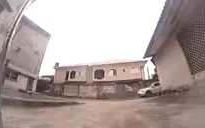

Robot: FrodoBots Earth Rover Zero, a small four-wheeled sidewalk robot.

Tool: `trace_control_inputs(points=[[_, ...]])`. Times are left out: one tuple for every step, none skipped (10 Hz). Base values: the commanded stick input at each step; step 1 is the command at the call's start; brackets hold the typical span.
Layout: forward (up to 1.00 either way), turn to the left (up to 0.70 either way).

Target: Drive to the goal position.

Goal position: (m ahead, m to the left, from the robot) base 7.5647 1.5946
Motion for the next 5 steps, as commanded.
trace_control_inputs(points=[[0.84,-0.31],[0.84,-0.05],[0.84,0.03],[0.84,0.03],[0.84,0.03]])
